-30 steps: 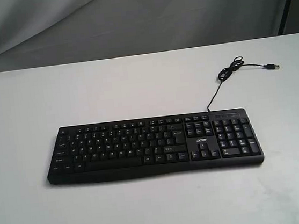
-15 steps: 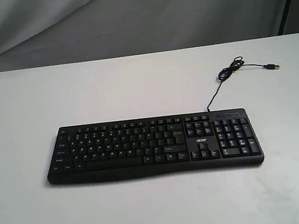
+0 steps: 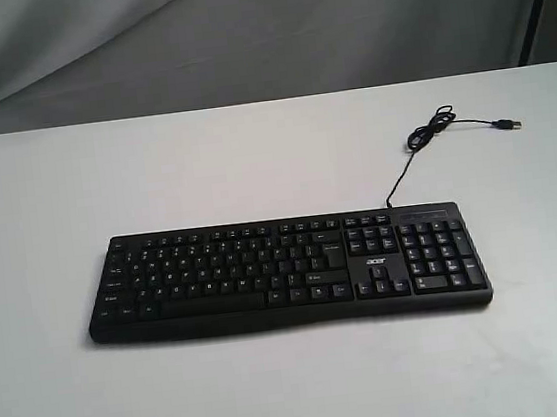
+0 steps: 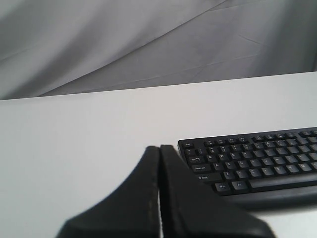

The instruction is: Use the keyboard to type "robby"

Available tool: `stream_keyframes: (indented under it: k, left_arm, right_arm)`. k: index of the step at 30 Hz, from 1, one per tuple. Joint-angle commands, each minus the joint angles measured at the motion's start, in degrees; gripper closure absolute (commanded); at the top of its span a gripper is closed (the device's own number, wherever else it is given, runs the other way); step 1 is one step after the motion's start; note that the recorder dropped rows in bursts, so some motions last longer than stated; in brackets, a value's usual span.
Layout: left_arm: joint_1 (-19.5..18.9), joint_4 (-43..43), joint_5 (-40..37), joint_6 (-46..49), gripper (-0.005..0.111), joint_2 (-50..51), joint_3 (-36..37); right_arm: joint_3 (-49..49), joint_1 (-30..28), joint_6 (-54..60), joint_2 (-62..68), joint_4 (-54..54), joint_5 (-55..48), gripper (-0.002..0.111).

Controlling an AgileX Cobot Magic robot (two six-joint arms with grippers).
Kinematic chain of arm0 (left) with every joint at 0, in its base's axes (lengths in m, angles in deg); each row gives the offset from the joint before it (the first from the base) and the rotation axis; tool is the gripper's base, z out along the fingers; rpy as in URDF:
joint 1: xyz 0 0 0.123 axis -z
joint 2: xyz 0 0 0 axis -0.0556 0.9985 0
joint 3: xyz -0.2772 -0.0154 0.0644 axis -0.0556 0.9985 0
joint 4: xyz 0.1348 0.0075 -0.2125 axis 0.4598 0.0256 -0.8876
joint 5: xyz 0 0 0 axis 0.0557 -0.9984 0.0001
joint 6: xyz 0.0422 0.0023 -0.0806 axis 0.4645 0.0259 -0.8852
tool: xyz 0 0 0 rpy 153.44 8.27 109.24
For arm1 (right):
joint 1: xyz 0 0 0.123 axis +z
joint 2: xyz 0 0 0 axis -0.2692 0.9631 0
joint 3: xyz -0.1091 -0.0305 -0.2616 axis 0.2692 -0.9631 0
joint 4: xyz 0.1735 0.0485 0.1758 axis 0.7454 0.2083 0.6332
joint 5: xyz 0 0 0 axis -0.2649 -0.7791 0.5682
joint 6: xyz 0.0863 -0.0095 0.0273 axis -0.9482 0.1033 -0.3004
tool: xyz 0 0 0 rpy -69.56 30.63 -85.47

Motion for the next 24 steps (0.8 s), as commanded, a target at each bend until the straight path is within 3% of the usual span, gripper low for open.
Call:
stream_keyframes:
  k: [1, 3, 6, 11, 14, 17, 21, 24]
  left_arm:
    - [0.4, 0.3, 0.3, -0.2, 0.107, -0.2, 0.2]
    - [0.4, 0.3, 0.3, -0.2, 0.107, -0.2, 0.2]
    - [0.4, 0.3, 0.3, -0.2, 0.107, -0.2, 0.2]
    - [0.4, 0.3, 0.3, -0.2, 0.107, -0.2, 0.2]
    - [0.4, 0.3, 0.3, -0.2, 0.107, -0.2, 0.2]
    - [0.4, 0.3, 0.3, -0.2, 0.107, -0.2, 0.2]
    - [0.4, 0.3, 0.3, -0.2, 0.107, -0.2, 0.2]
    - [0.4, 0.3, 0.3, -0.2, 0.107, -0.2, 0.2]
  right_arm:
    - [15.0, -0.3, -3.9, 17.8, -21.0, 5.7, 0.108]
    - [25.8, -0.3, 3.3, 29.7, -25.6, 9.5, 0.108]
    - [38.7, -0.3, 7.7, 41.2, -37.6, 4.7, 0.108]
    - [52.9, -0.3, -2.7, 52.6, -42.5, -22.1, 0.108]
    - [57.6, -0.3, 0.1, 56.8, -33.7, -36.3, 0.108]
    - [59.9, -0.3, 26.2, 60.2, -8.2, -37.8, 0.108]
    - [64.8, -0.4, 73.6, 65.5, 43.0, -47.7, 0.108]
    - [68.2, -0.3, 91.9, 69.8, 60.0, -59.3, 0.108]
